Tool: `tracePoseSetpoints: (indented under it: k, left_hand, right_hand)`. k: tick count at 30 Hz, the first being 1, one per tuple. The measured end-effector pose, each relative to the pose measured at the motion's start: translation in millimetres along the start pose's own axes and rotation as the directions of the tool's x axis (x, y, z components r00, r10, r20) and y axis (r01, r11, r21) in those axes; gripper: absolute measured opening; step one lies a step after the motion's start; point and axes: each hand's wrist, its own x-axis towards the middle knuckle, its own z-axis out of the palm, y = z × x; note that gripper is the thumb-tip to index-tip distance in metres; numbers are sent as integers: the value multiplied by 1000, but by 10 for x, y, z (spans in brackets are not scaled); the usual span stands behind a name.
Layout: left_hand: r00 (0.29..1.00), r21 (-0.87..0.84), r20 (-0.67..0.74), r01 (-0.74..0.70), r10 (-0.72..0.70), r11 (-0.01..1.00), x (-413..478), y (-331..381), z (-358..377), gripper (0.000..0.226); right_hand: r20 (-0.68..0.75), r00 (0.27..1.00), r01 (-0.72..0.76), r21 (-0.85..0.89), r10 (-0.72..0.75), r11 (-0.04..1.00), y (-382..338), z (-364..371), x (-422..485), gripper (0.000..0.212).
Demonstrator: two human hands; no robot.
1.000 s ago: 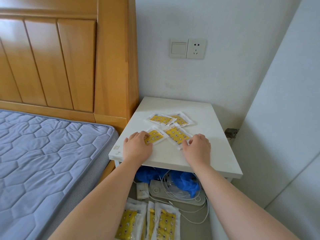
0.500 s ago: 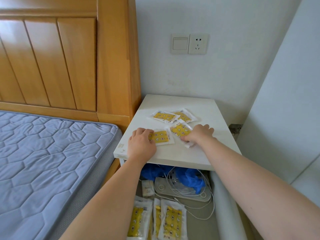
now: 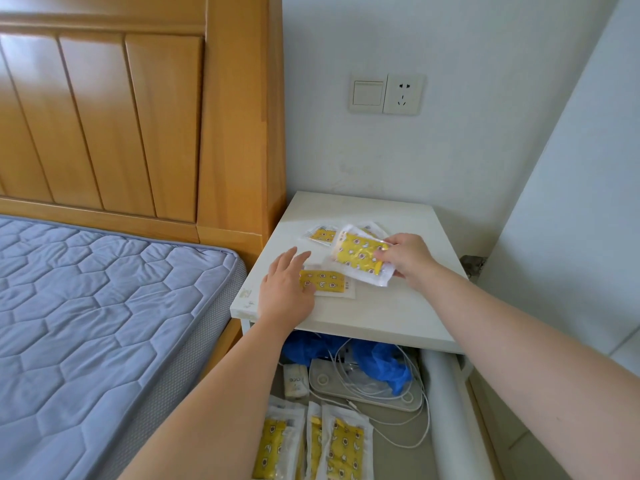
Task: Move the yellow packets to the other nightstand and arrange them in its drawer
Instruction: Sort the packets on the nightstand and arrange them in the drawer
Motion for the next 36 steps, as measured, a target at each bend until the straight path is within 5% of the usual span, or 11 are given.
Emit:
tracePoseSetpoints:
  k: [5,9,12,19,30,36]
  left_hand:
    - [1000,47,16,-6,6,999,-18,35,8,57]
    - [992,210,118,-57,33,976,-31,44,32,57]
    - [986,244,164,-42,1,969,-25,63,35,56]
    - [991,287,132,-48,10,957,-12,67,73,56]
    - [995,299,90,-65,39,952,-14,46,100,55]
    - [995,304,93,-63,36,951,-6,42,114,56]
  right_hand:
    - [262,964,-56,41,43,998,42,267,-18,34]
    - [102,954,300,-357,-282,885,71,380,72,12]
    - [33,918,357,-504,-395,787,52,402,221,20]
    - [197,953,303,-614,-230,729,-31,636,606,34]
    - [201,967,253,-832,-158,493,-191,950,884,66]
    - [260,960,269,-762,-102,589,-317,944,870,38]
